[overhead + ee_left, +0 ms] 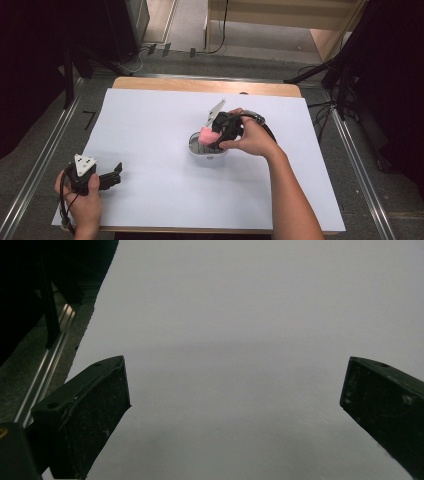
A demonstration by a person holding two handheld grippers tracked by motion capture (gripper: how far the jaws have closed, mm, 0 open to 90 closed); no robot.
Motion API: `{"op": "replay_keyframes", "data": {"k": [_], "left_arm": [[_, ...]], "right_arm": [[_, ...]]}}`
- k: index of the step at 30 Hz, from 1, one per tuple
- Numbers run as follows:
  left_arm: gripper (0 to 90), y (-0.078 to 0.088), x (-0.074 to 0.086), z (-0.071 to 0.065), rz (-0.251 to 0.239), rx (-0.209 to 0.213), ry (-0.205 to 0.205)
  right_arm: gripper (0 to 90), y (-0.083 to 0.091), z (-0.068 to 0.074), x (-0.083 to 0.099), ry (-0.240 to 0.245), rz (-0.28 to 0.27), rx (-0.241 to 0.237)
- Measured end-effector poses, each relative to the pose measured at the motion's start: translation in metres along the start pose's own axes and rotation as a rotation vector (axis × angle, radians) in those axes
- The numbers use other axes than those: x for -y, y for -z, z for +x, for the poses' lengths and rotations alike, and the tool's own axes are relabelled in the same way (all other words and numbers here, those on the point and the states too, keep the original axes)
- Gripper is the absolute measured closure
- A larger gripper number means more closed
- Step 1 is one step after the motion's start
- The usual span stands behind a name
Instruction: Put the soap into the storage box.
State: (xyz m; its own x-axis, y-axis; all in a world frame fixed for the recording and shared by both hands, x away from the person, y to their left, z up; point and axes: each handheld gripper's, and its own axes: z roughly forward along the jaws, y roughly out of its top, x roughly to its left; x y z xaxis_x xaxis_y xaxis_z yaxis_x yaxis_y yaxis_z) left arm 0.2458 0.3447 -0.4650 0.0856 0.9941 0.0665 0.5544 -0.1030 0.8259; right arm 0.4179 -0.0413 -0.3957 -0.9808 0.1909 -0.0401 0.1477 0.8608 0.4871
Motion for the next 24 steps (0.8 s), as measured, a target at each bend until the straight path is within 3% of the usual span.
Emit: {"op": "replay_keyframes", "data": {"k": [8,15,24], "left_arm": [[0.0,-0.001,0.000,0.000,0.003,0.003,0.000],[0.0,-0.001,0.000,0.000,0.004,0.003,0.002],[0.0,-0.001,0.000,0.001,0.006,0.007,0.004]], "right_arm": [[38.8,-0.006,-0.002,-0.001,0.023,-0.016,-0.022],[38.8,-0.012,0.001,-0.004,0.033,0.009,-0.023],[38.5,-0.012,0.001,-0.003,0.012,0.006,-0.011]]}}
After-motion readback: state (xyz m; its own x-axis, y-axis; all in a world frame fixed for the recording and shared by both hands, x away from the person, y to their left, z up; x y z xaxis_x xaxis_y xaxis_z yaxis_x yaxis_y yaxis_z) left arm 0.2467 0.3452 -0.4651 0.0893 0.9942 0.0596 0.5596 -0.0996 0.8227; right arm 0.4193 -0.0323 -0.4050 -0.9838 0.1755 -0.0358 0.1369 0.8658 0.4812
